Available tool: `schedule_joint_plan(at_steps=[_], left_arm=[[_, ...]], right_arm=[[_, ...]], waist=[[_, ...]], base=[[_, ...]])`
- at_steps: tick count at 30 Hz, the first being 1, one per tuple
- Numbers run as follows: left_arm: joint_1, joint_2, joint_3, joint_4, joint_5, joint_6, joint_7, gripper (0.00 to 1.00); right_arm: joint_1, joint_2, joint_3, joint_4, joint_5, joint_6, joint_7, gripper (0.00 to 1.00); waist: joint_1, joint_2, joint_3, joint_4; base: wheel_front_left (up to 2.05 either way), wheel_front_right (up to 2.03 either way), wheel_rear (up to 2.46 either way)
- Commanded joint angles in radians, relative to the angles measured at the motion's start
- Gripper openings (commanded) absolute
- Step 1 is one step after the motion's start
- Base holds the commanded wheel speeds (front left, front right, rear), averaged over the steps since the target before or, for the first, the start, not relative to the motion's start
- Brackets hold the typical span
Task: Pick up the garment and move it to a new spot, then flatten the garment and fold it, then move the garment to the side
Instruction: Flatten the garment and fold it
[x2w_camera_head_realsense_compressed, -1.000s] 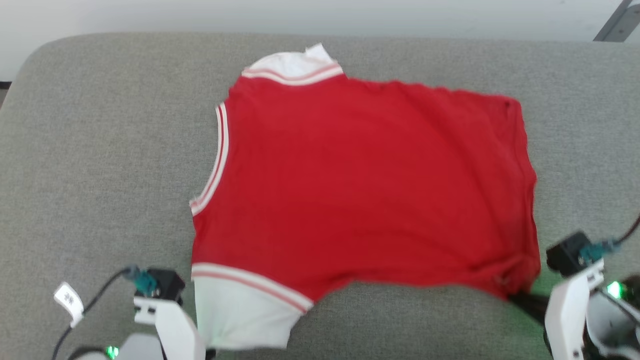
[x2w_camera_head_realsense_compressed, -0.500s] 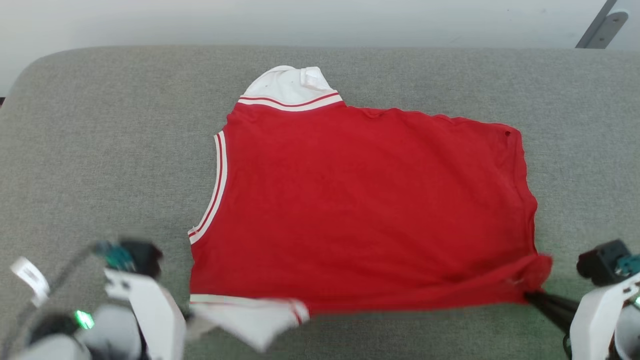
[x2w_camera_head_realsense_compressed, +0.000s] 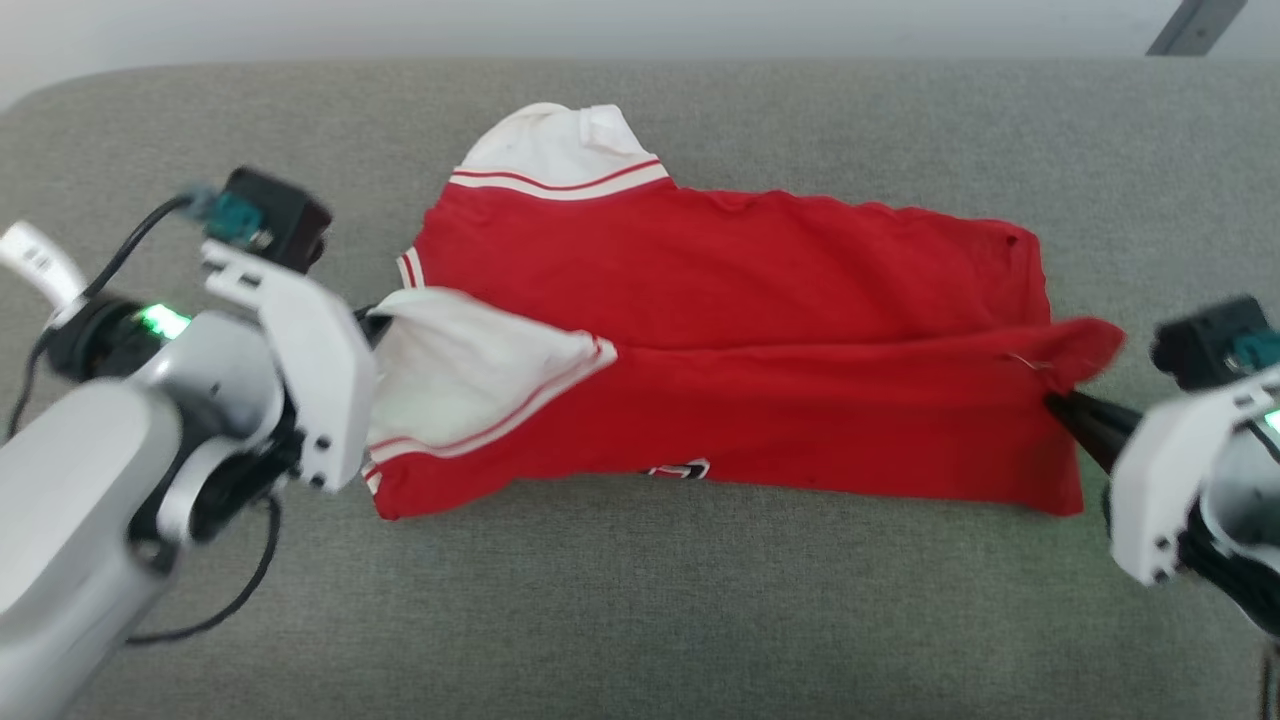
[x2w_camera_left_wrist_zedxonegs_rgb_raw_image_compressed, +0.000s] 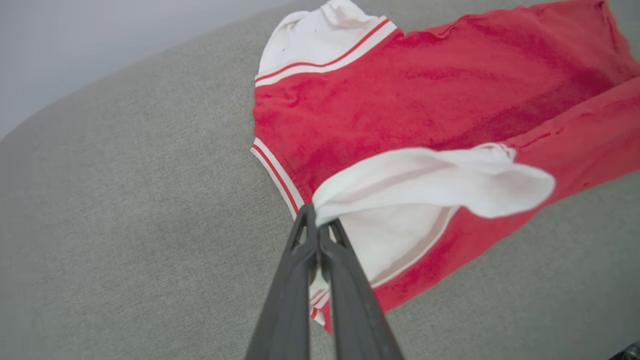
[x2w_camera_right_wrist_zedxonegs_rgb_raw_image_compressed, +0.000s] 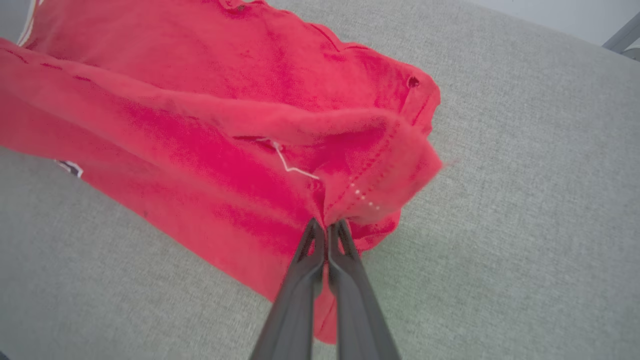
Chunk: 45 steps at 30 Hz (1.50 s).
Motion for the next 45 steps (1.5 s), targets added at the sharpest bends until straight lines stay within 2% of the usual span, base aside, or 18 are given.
schedule_joint_plan(at_steps=[1,6,12,13,14,15,16,17,18,23,27,30,35,39,45], left_arm=[[-0.021,-0.021,-0.010,0.044,0.013,-0.020,-0.002,0.00],[-0.105,-0.136,-0.048,0.305,0.001,-0.122,-0.014,0.00],[-0.162,-0.240,-0.071,0.572,-0.019,-0.206,-0.022,0.02],[-0.171,-0.253,-0.072,0.609,-0.022,-0.217,-0.026,0.23],[-0.179,-0.263,-0.072,0.645,-0.025,-0.226,-0.030,0.36],[-0.187,-0.271,-0.072,0.674,-0.026,-0.236,-0.035,0.40],[-0.194,-0.277,-0.067,0.702,-0.032,-0.244,-0.043,0.49],[-0.201,-0.281,-0.064,0.724,-0.031,-0.253,-0.049,0.88],[-0.208,-0.282,-0.062,0.739,-0.033,-0.259,-0.053,1.00],[-0.227,-0.264,-0.055,0.765,-0.039,-0.273,-0.054,1.00],[-0.208,-0.236,-0.054,0.736,-0.041,-0.265,-0.043,1.00],[-0.174,-0.203,-0.054,0.675,-0.044,-0.241,-0.031,1.00],[-0.083,-0.124,-0.056,0.515,-0.062,-0.171,0.017,1.00],[0.037,-0.038,-0.045,0.322,-0.090,-0.066,0.061,1.00],[0.165,0.026,-0.037,0.182,-0.132,0.036,0.075,1.00]], right_arm=[[-0.028,0.008,0.010,0.022,-0.010,0.000,-0.004,0.00],[-0.149,0.045,0.082,0.167,-0.020,0.000,-0.022,0.00],[-0.266,0.089,0.169,0.338,-0.012,0.000,-0.075,0.00],[-0.280,0.094,0.180,0.361,-0.007,0.000,-0.085,0.22],[-0.294,0.099,0.194,0.377,-0.005,0.000,-0.096,0.38],[-0.306,0.101,0.203,0.389,-0.002,0.000,-0.107,0.67],[-0.315,0.103,0.211,0.400,0.003,0.000,-0.119,1.00],[-0.320,0.100,0.221,0.406,0.005,0.000,-0.131,1.00],[-0.322,0.095,0.227,0.407,0.010,0.000,-0.143,1.00],[-0.297,0.066,0.213,0.375,0.023,0.000,-0.227,1.00],[-0.260,0.059,0.170,0.346,0.011,0.000,-0.279,1.00],[-0.212,0.063,0.110,0.307,-0.012,0.000,-0.333,1.00],[-0.116,0.102,-0.008,0.236,-0.076,0.000,-0.411,1.00],[-0.023,0.172,-0.129,0.144,-0.161,0.000,-0.476,1.00],[0.067,0.262,-0.220,0.041,-0.243,0.000,-0.491,1.00]], waist=[[-0.0001,0.0000,0.010,-0.007],[-0.0001,0.0000,0.044,-0.027],[-0.0001,0.0000,0.073,-0.048],[-0.0001,0.0000,0.075,-0.050],[-0.0001,0.0000,0.076,-0.052],[-0.0001,0.0000,0.076,-0.054],[-0.0001,0.0000,0.074,-0.057],[-0.0001,0.0000,0.072,-0.058],[-0.0001,0.0000,0.069,-0.058],[-0.0001,0.0000,0.046,-0.050],[-0.0001,0.0000,0.026,-0.046],[-0.0001,0.0000,0.007,-0.045],[-0.0001,0.0000,-0.017,-0.056],[-0.0001,0.0000,-0.024,-0.070],[-0.0001,0.0000,-0.019,-0.094]], base=[[0.00,0.00,0.00],[0.00,0.00,0.00],[0.00,0.00,0.00],[0.00,0.00,0.00],[0.00,0.00,0.00],[0.00,0.00,0.00],[0.00,0.00,0.00],[0.00,0.00,0.00],[0.00,0.00,0.00],[0.00,0.00,0.00],[0.00,0.00,0.00],[0.00,0.00,0.00],[0.00,0.00,0.00],[0.00,0.00,0.00],[0.00,0.00,0.00]])
